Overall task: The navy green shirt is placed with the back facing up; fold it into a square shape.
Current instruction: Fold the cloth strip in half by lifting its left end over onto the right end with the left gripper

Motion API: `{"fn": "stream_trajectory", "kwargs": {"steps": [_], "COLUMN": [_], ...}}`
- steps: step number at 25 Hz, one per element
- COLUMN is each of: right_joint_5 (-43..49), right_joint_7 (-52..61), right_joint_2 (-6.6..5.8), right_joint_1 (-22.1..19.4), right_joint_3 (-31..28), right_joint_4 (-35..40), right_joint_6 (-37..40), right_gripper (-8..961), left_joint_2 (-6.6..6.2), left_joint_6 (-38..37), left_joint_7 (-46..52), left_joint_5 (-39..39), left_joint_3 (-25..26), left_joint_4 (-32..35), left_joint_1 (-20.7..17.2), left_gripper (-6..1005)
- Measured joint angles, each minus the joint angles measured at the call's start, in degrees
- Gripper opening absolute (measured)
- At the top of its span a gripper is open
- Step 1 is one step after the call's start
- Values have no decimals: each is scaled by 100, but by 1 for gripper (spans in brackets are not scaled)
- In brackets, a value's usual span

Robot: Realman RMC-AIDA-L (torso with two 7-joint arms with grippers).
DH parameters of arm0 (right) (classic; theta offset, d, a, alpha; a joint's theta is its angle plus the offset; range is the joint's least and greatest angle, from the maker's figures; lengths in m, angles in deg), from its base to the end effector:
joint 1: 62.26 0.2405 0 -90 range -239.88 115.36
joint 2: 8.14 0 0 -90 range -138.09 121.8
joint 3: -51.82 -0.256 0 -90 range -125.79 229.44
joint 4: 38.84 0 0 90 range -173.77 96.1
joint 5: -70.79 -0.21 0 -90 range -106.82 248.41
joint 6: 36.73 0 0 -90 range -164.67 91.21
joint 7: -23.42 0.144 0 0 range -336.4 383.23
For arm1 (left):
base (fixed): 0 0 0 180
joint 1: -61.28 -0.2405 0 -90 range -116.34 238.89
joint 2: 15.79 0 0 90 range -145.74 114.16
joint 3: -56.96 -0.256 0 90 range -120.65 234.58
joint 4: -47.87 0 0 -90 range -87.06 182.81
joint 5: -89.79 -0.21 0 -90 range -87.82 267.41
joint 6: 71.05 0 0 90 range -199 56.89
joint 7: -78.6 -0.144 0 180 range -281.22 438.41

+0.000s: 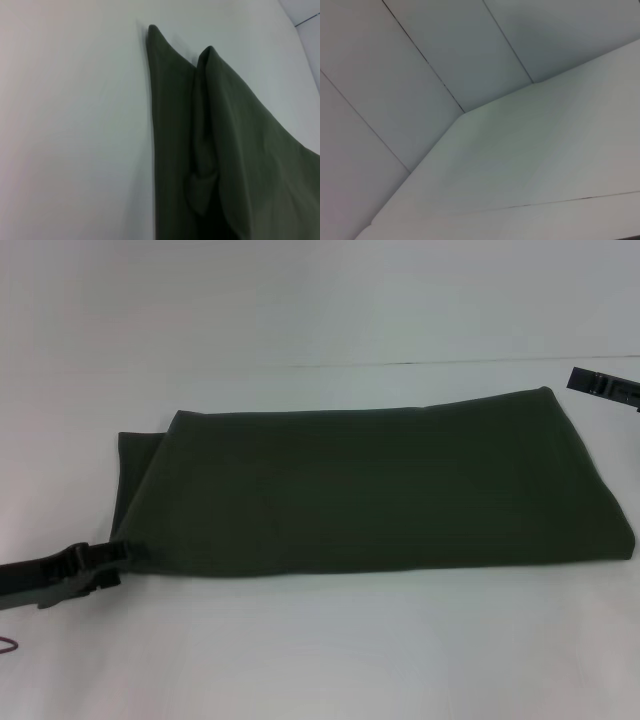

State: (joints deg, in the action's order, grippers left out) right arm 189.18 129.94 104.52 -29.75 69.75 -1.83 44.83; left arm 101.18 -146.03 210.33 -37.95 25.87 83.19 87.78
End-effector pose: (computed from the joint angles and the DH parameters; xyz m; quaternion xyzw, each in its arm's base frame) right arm 0.3102 0.3701 0.0941 -0.7825 0.4632 0.3228 0.2627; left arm -0.3479 0.3211 0.0161 -0.6797 -0.6827 -0.2073 0.1701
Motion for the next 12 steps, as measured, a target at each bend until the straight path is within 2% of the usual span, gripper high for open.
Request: {"fn": "stream_trajectory", "kwargs": {"steps": [12], "right_joint_5": [0], "right_joint_7": [0], "right_joint_2": [0], "right_joint_1": [0], "right_joint_3": [0], "right_joint_4": [0], "right_joint_6": [0], "right_gripper": [894], "left_joint_2": [-34], "left_joint_6": [168], "left_joint_7": [1], "left_joint_5": [-87], "left_joint_3": [-48], "left_joint_4": [-20], "left_joint_1": [186], "left_gripper": [717]}}
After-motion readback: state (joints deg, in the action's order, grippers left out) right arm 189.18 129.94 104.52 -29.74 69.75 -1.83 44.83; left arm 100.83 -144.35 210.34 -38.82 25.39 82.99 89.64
